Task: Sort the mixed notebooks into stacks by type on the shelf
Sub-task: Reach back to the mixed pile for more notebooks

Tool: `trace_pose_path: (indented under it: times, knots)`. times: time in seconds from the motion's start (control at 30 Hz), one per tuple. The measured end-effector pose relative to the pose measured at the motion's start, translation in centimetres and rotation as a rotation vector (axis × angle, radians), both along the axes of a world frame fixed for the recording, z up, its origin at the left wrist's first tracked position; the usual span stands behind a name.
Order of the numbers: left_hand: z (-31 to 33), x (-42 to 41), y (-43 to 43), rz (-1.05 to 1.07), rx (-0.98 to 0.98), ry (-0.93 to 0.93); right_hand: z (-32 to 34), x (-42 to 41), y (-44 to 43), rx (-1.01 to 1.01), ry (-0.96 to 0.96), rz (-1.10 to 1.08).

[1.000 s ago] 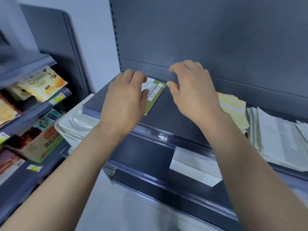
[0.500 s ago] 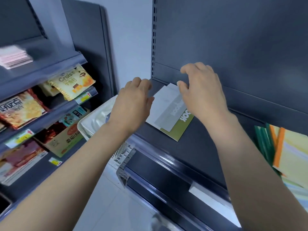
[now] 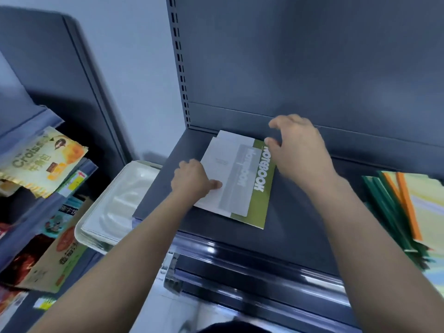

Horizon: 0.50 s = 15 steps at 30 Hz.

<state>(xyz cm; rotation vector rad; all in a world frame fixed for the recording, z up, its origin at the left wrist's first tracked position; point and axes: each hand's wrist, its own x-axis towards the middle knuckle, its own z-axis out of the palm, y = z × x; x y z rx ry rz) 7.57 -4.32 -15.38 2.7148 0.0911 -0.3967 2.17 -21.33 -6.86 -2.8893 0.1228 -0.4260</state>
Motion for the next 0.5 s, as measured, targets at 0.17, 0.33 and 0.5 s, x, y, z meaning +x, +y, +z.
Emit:
trace_pose_path:
  times: [0.17,0.33,0.5]
  knots:
    - [-0.4,1.3,0.1,-0.081,0.008,0.022,-0.8,0.5,0.7,0.013,0.038,-0.097]
    - [-0.5,2.2,0.7,-0.04,-0.165,-0.06,-3.9,1.1,0.8,0.095,0.142,-0.206]
    - [-0.3,2.9,3.0,0.069,-0.298,-0.159,-7.7,2.2,1.4,0.231,0.441,-0.328]
